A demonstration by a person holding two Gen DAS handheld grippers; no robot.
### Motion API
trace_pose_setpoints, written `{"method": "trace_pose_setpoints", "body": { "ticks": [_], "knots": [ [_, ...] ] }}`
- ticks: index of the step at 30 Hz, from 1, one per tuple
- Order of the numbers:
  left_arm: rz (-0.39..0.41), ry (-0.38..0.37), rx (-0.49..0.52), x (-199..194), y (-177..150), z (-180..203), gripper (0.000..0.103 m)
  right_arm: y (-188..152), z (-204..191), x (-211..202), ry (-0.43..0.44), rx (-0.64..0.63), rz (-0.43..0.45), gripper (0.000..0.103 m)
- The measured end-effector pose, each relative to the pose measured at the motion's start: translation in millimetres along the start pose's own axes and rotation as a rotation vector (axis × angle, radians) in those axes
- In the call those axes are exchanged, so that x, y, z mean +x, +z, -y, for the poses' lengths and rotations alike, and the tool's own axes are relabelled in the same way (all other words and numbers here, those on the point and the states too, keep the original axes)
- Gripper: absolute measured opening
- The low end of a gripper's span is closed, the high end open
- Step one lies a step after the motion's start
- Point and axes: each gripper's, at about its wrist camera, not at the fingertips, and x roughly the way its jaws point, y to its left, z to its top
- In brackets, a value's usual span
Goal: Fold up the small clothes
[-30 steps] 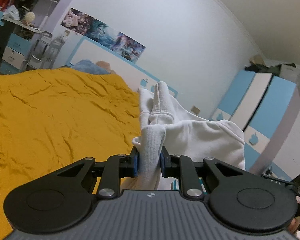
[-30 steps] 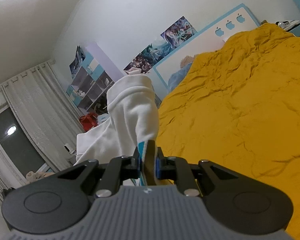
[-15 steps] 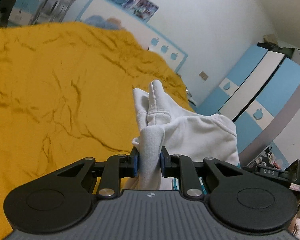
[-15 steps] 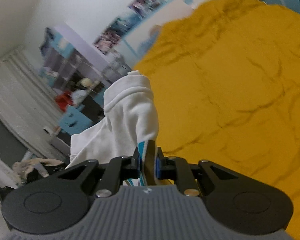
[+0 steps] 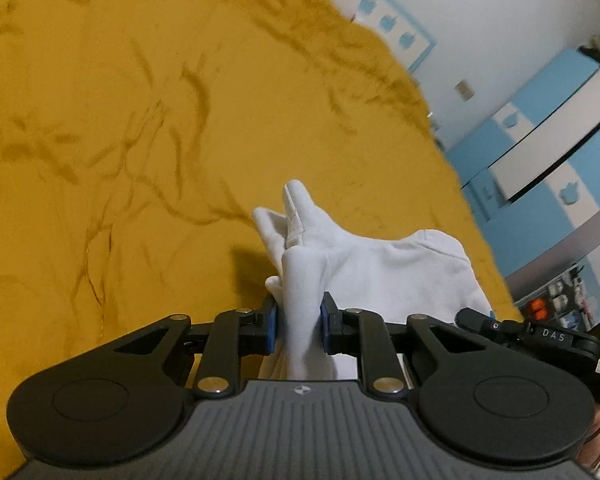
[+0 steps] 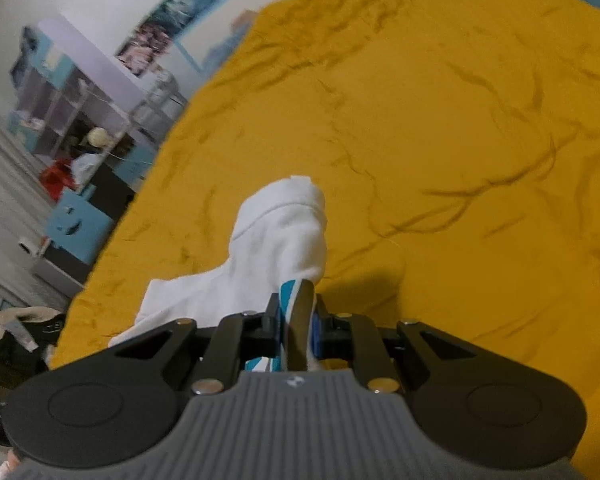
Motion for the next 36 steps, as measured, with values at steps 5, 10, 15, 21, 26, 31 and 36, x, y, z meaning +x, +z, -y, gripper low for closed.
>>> {"method": "trace_pose_setpoints", "body": {
  "ticks": [5, 10, 15, 21, 26, 31, 36],
  "knots": [
    [-0.065, 0.006, -0.060, 19, -2, -28, 0.027, 0, 29, 41, -0.057, 0.067, -0.060, 0.009],
    [-0.066, 0.083, 0.001, 15, 2, -27, 0.043, -2, 44, 53, -0.070, 0.094, -0.079, 0.010],
    [-0.061, 0.187, 0.078, -2, 4, -7, 0.045, 2, 30, 43, -0.147, 0.033, -0.065, 0.017],
    [0.021, 0.331, 0.150, -33, 1, 14, 0.044, 0, 10, -6, -0.231, -0.129, -0.004, 0.018],
    [0.044, 0.303, 0.208, -63, -8, 34, 0.044, -12, -8, -41, -0.258, -0.268, 0.003, 0.019],
    [0.020, 0.247, 0.362, -74, -30, 77, 0.044, -37, -36, -64, -0.235, -0.442, -0.003, 0.028],
    [-0.048, 0.170, 0.454, -60, -59, 97, 0.044, -71, -53, -69, -0.211, -0.552, -0.013, 0.028]
  ]
}}
